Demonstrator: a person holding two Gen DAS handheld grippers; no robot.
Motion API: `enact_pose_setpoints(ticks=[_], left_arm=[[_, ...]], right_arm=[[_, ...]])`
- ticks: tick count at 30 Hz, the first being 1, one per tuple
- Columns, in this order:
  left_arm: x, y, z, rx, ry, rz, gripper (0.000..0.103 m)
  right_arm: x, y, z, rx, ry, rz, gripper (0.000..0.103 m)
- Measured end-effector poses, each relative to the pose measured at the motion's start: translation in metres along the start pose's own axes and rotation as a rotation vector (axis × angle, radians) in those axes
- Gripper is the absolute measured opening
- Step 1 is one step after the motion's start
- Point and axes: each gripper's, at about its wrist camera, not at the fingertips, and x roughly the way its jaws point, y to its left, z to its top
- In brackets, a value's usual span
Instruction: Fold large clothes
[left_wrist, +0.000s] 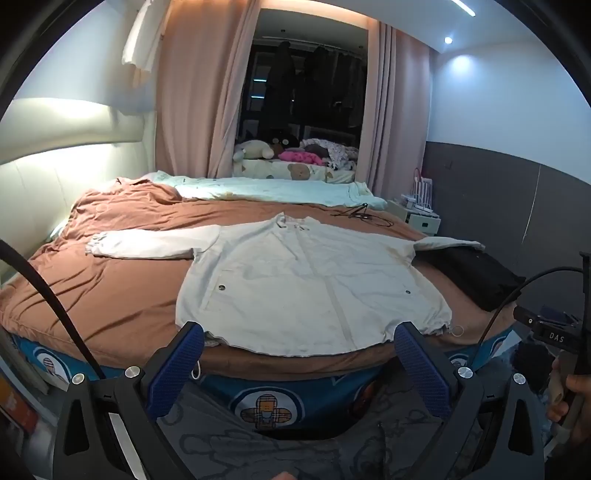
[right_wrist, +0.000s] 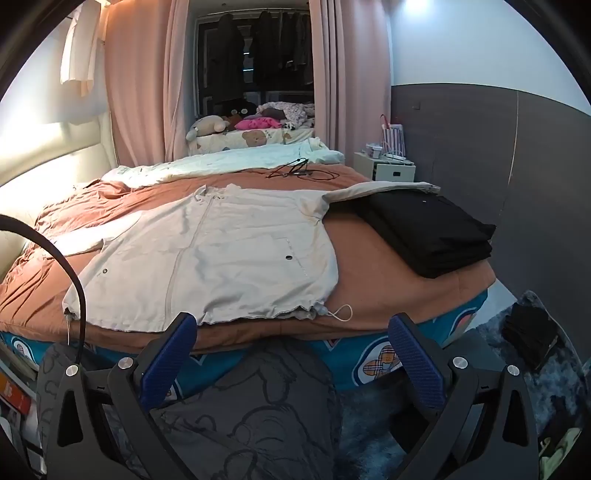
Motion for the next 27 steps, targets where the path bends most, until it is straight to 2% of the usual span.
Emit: enact_pose_setpoints(ticks=[13, 27], left_arm=[[0.004, -0.005, -0.005, 0.004, 0.001, -0.013, 0.103], [-0.010, -0.003, -0.005, 0.020, -0.009, -0.023, 0.103]], right_arm=[[-0.002, 0.000, 0.000, -0.013, -0.006, -0.013, 0.103], [-0.002, 0.003, 0.000, -0.005, -0.008, -0.011, 0.103]])
